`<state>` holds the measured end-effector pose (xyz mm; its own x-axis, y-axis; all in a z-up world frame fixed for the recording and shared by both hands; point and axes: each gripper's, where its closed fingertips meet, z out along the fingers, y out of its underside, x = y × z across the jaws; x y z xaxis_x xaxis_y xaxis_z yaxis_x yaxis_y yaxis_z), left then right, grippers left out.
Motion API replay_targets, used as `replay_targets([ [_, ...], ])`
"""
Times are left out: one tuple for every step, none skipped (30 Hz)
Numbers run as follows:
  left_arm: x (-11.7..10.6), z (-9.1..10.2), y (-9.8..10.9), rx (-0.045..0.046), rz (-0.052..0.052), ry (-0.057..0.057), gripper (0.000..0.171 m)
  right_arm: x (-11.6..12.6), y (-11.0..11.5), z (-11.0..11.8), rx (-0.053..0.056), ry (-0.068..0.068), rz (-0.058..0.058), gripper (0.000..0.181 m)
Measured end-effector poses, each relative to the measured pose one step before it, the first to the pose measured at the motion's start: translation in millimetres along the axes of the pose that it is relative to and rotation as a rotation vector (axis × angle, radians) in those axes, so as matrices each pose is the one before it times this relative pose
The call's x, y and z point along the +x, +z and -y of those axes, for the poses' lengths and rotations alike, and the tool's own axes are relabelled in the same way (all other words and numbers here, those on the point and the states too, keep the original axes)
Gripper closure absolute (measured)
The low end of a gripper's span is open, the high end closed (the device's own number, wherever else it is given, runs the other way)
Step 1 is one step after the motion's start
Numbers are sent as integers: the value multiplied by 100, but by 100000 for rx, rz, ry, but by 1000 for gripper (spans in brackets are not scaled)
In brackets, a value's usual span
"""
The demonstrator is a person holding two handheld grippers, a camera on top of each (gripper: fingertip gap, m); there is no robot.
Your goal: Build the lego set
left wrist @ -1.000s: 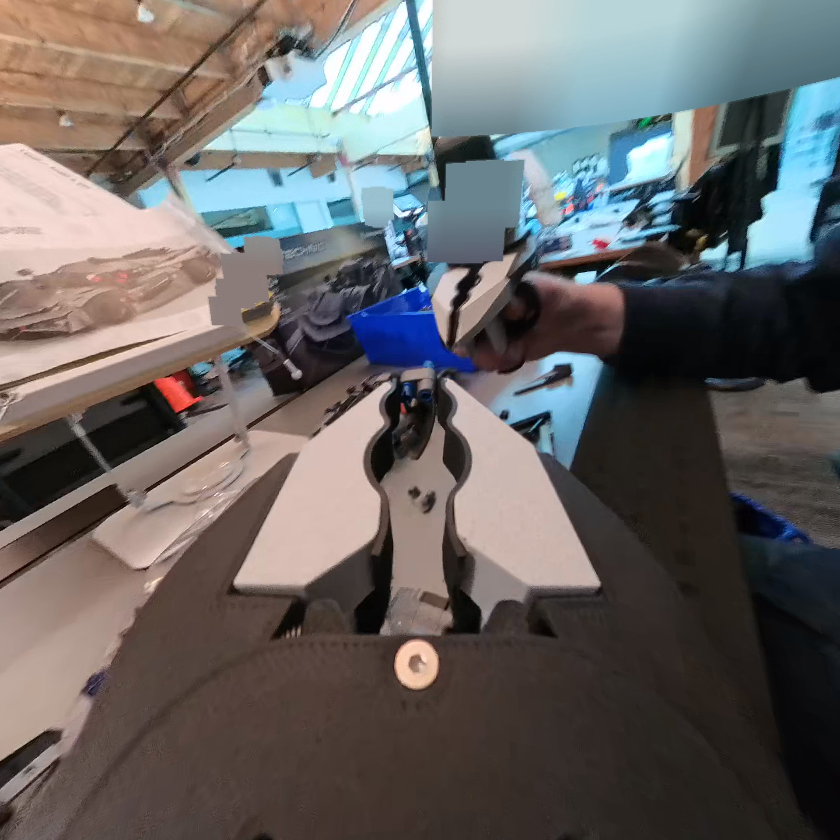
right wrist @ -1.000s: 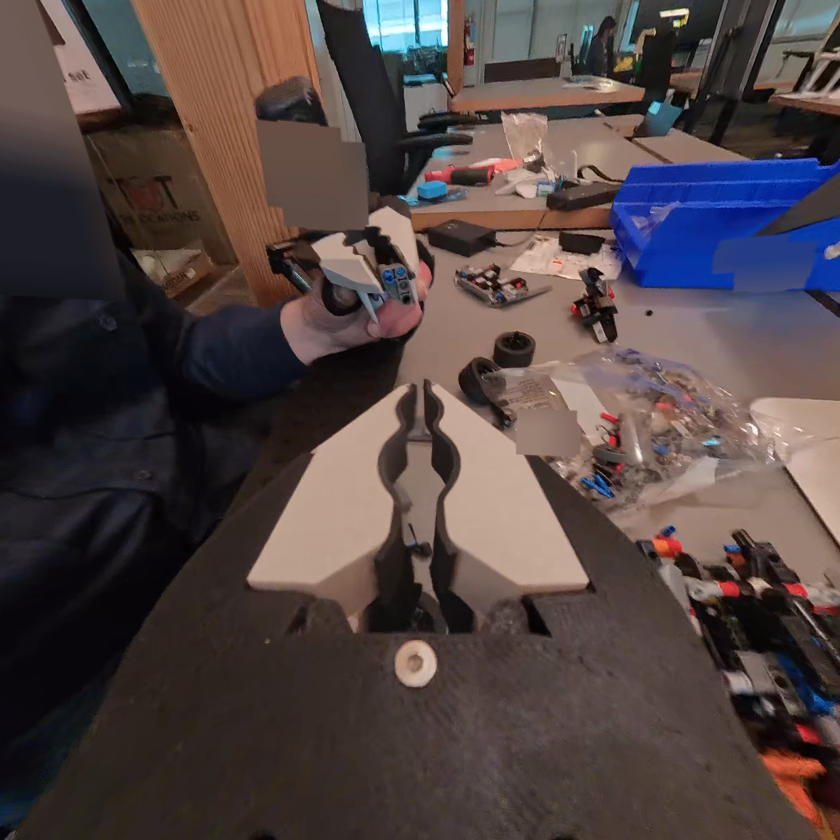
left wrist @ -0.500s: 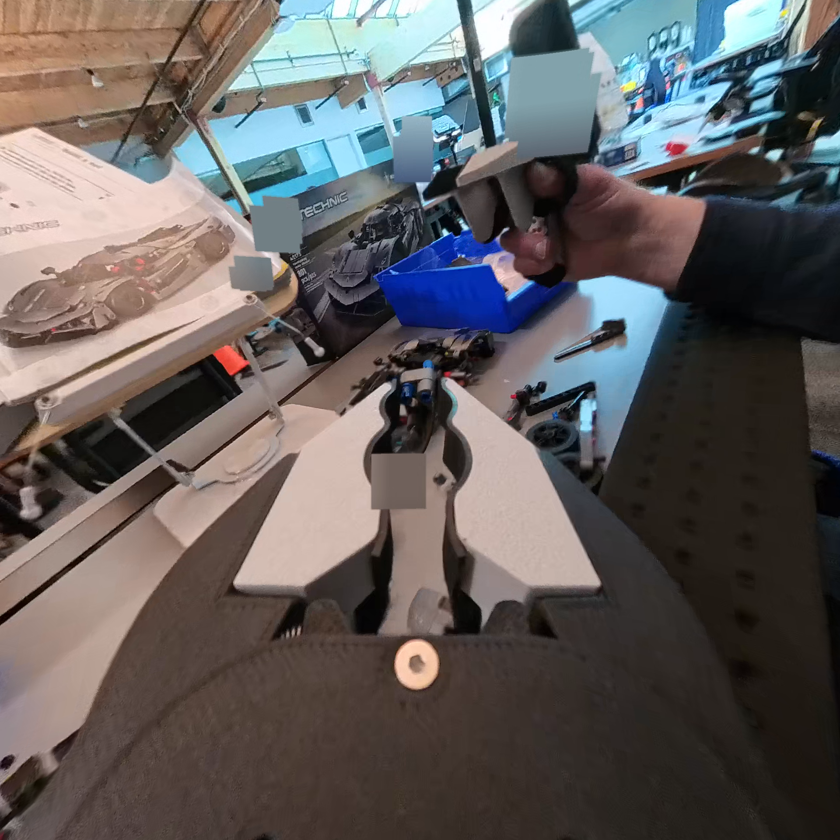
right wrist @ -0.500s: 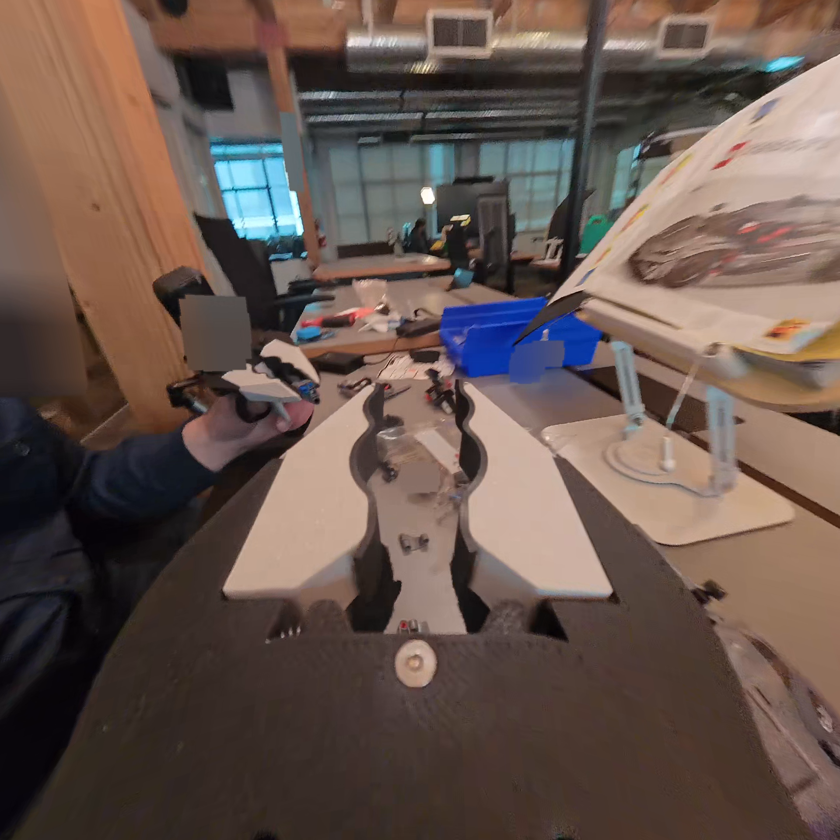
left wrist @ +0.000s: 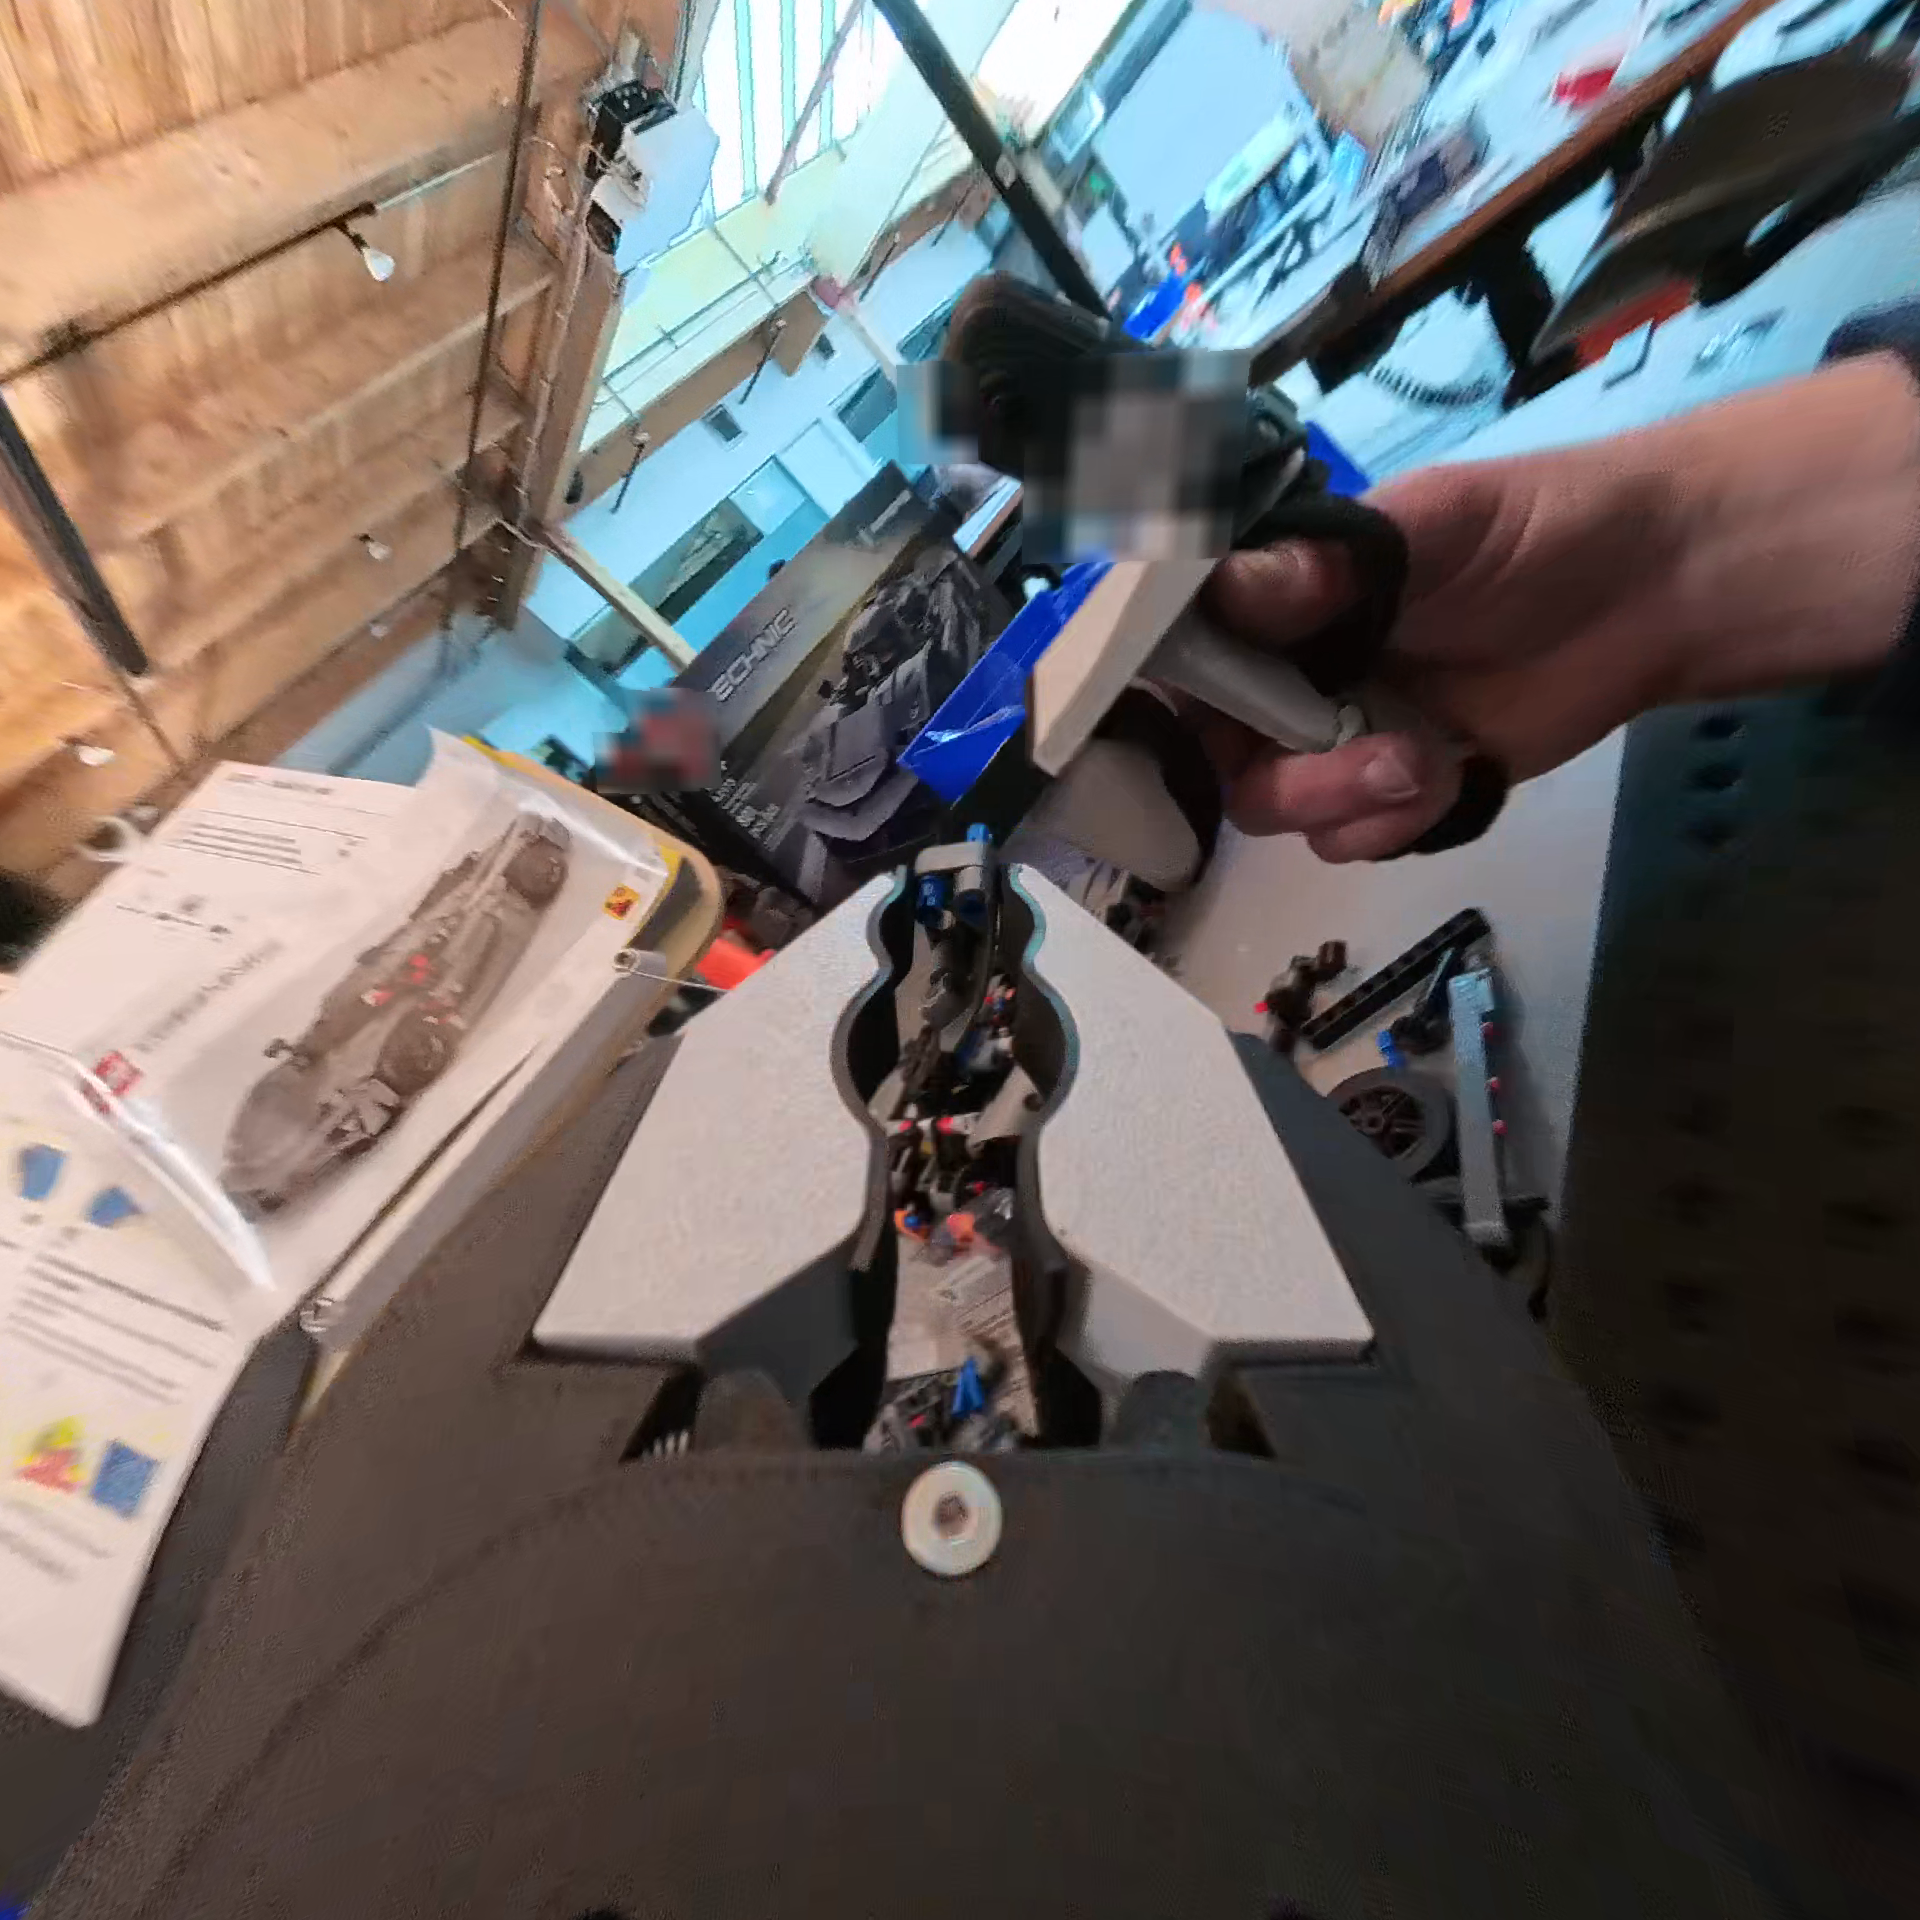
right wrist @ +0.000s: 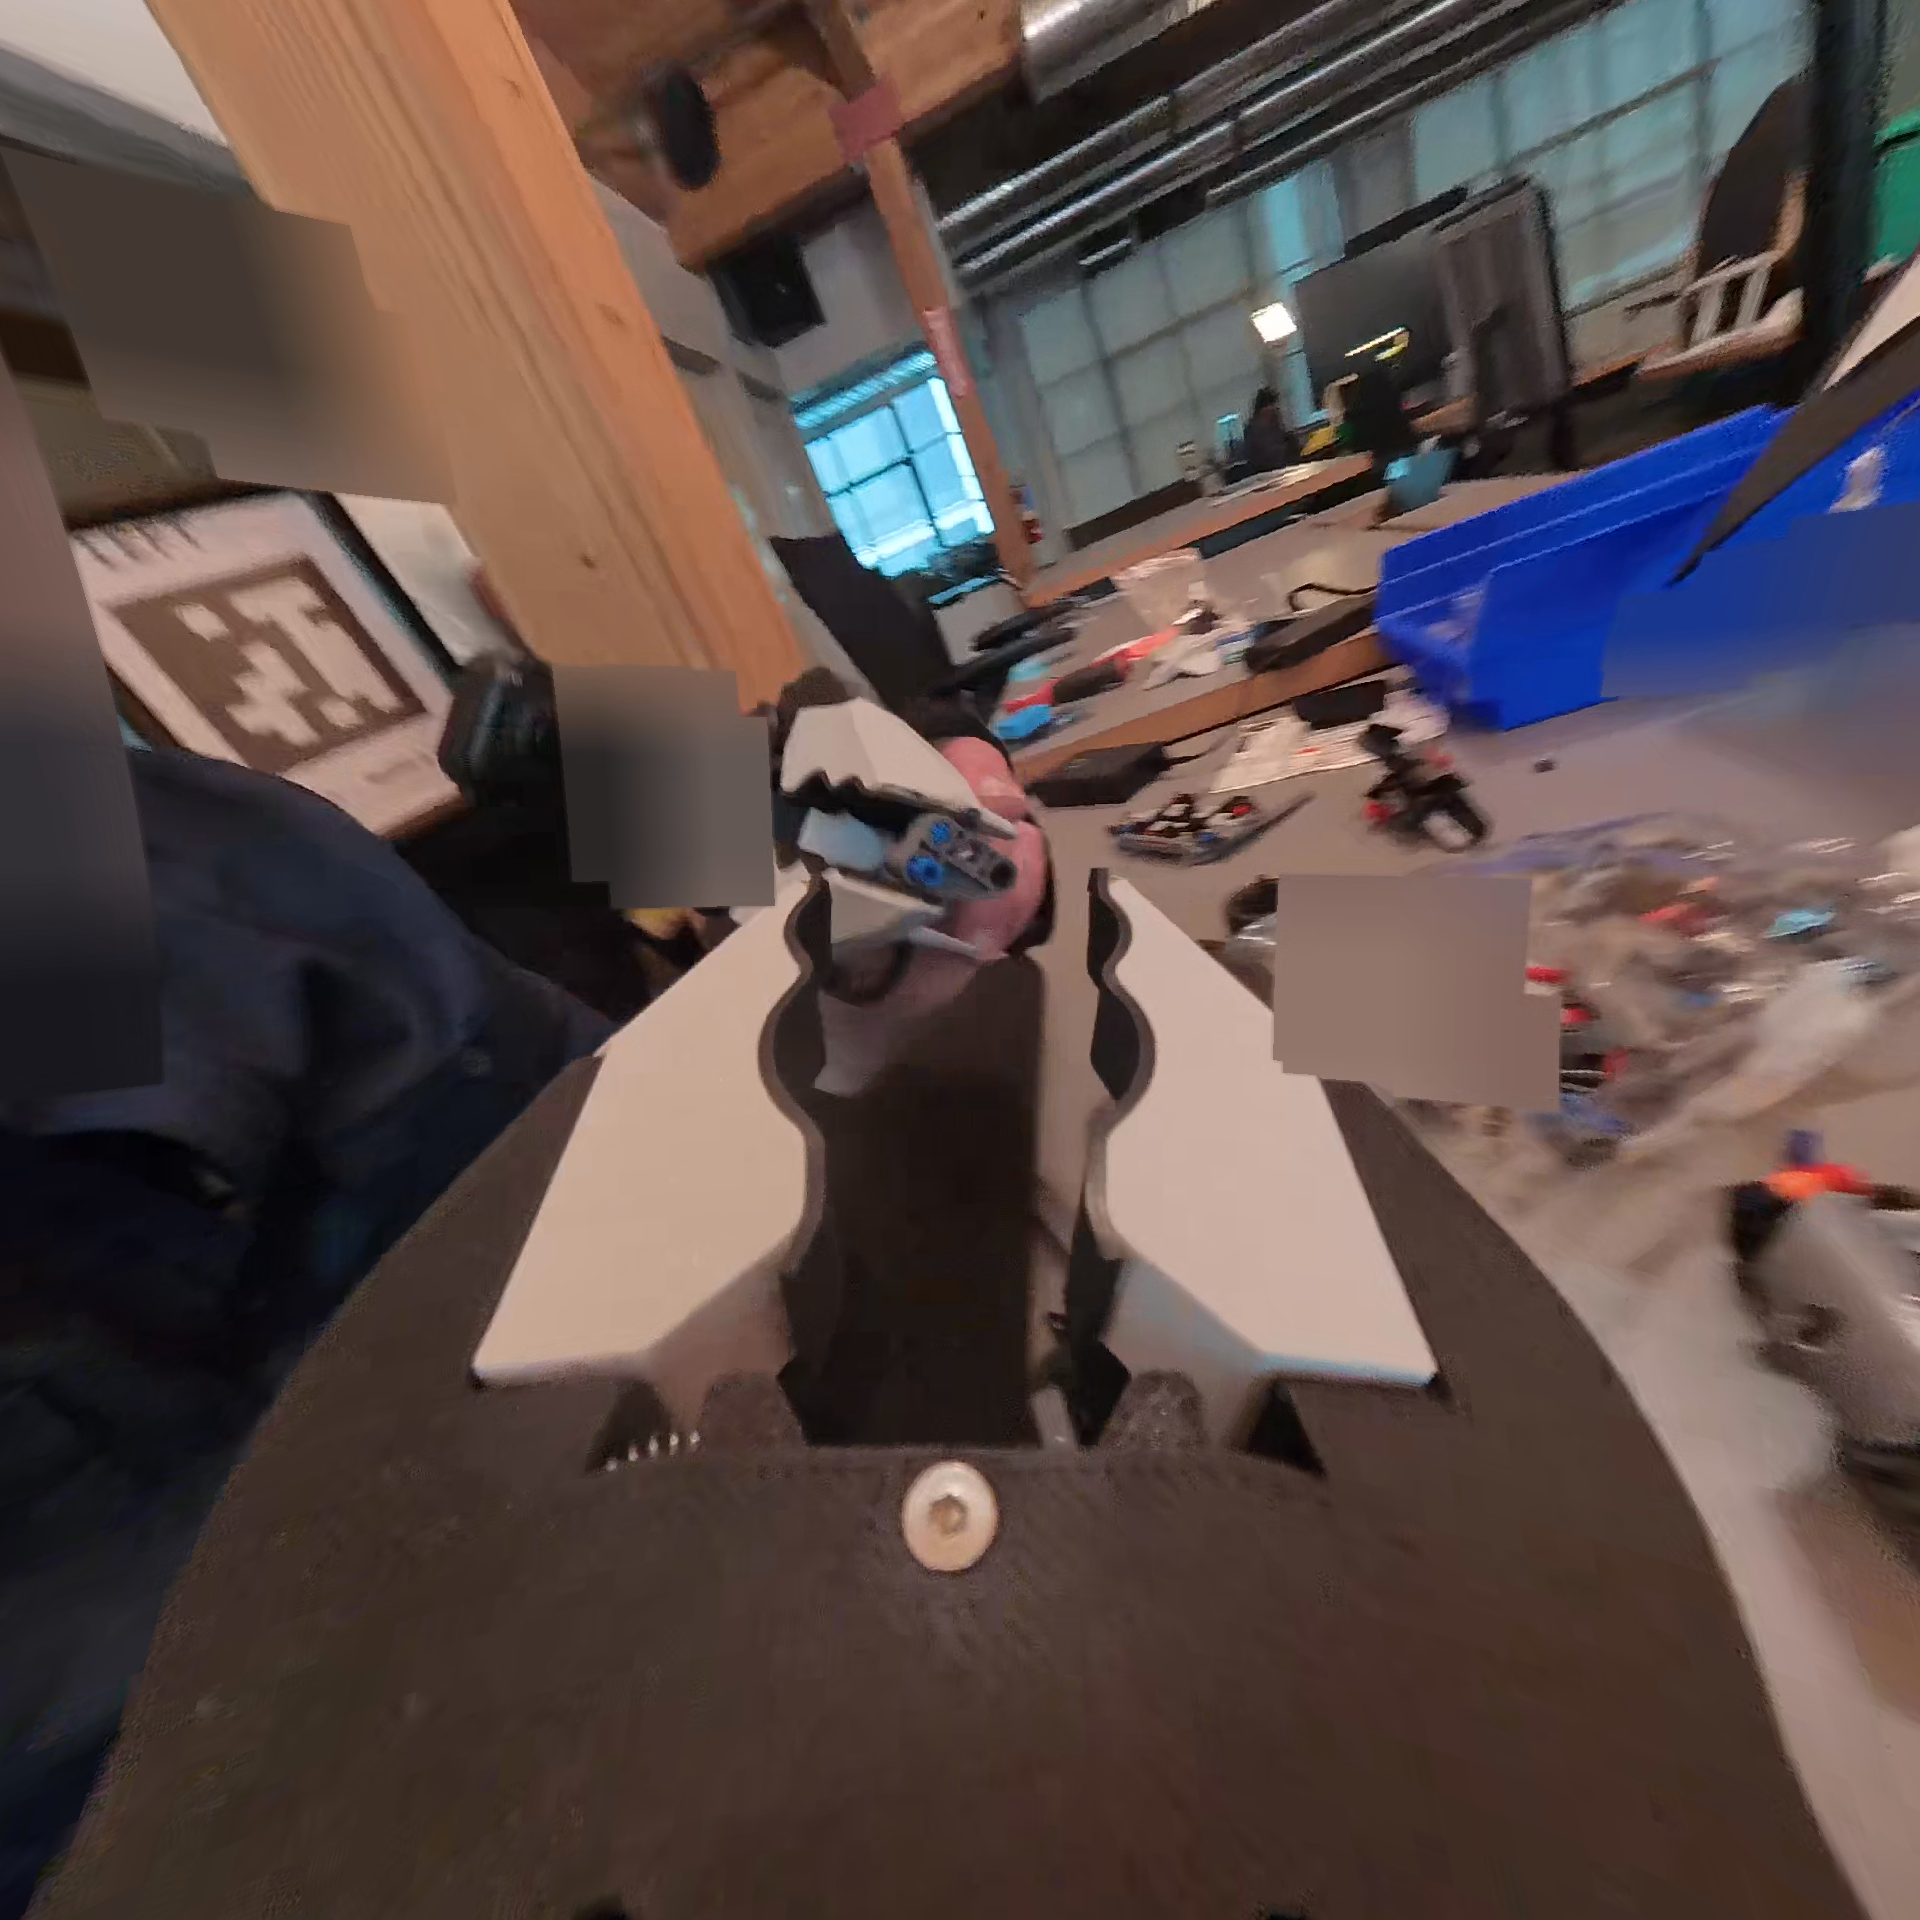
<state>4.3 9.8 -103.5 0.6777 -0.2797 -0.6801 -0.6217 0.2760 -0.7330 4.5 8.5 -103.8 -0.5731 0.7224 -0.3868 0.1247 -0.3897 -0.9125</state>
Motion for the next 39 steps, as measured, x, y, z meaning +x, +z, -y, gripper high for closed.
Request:
replay_targets([
  [213,-163,240,-1903,1329,3569,158,-436,323,-186,181,4482,4963,132],
  [350,-115,199,-1222,-441,2525,158,-297,217,-120,65,3645,3655,131],
  [197,31,92,-182,-133,1546,158,57,99,-47,351,2368,901,131],
  [138,144,11,507,-134,1011,159,171,50,-76,229,1347,-28,134],
  [359,247,8,1092,-1661,1173,159,77,71,-138,-337,940,299,139],
  [201,110,55,672,-492,1559,159,30,103,-279,-1286,660,173,142],
  [92,-24,86,6,80,1027,159,42,135,-384,-1912,143,-11,151],
  [181,78,27,335,-656,592,159,30,122,-206,-914,189,134,155],
  [16,73,-21,136,244,118,159,-55,39,44,190,-449,13,156],
  [-88,66,-17,292,595,2,159,21,-12,51,-191,-2096,-1370,156],
  [-23,-40,21,55,41,-309,159,25,-36,-7,-687,-2021,-1333,156],
  [-38,-93,34,14,85,-762,157,-30,-64,4,-262,-572,-125,156],
  [-206,-312,3,-1300,831,-1029,152,-24,-90,95,776,419,440,156],
  [-263,-314,-66,-1186,1020,-489,149,-28,-119,118,1005,582,455,156],
  [-146,-74,-162,331,171,-525,147,-40,-156,149,890,162,200,156],
  [-67,6,-127,331,-176,-916,148,57,-167,186,984,139,-383,156],
  [-2,63,-98,407,5,86,151,151,-169,149,911,700,-481,156],
  [7,-51,-62,-404,272,942,153,70,-148,128,974,1180,381,156],
  [64,-48,-33,-303,17,866,156,-71,-92,119,878,923,935,156],
  [164,-59,7,-200,-930,69,161,-103,-37,59,386,-110,534,156],
  [205,-129,79,-500,-1221,-294,162,-91,-9,8,-129,-1190,-64,156],
  [1,-314,88,-1583,-26,-424,162,-189,26,54,-79,-1878,193,156],
  [-75,-325,28,-1599,277,-642,164,-246,19,72,-152,-2523,121,156],
  [-108,140,-134,1425,296,-808,162,-7,33,-63,-1054,-3144,-1675,156],
  [-107,358,-271,2559,-389,-1801,162,227,27,-184,-1663,-2655,-2690,156],
  [-110,157,-207,1147,-670,-2011,161,127,30,-172,-1201,-700,-1252,156],
  [5,-46,-91,299,-881,-721,161,34,25,-146,-777,954,130,156],
  [164,49,-91,1076,-1337,-266,162,164,-13,-92,-376,414,-725,156],
  [154,304,-150,2445,-1735,-1683,163,90,-14,-94,-687,-853,-1028,156],
  [-20,327,-144,1923,-1116,-2437,164,-90,86,-225,-1739,-1076,-123,156],
  [8,148,-56,429,-587,-321,164,93,150,-347,-2158,-266,-809,156],
  [152,84,-10,242,-637,1579,165,280,113,-306,-1613,388,-1434,156],
  [149,-13,-36,-73,-871,201,167,16,38,-121,-544,530,221,156],
  [75,164,-97,1475,-1250,-1710,166,-229,9,30,40,150,1427,156],
  [223,37,-64,659,-2302,-1366,166,-119,8,0,-47,-37,618,156],
  [128,-227,26,-1219,-988,681,165,22,41,-121,-608,626,282,156],
  [81,-289,91,-1769,-186,1321,165,-69,57,-154,-734,1339,1216,156],
  [267,-24,75,-108,-1372,162,166,-159,59,-101,-424,1149,1521,156],
  [254,88,54,492,-1347,179,167,9,14,-93,-444,750,305,156],
])
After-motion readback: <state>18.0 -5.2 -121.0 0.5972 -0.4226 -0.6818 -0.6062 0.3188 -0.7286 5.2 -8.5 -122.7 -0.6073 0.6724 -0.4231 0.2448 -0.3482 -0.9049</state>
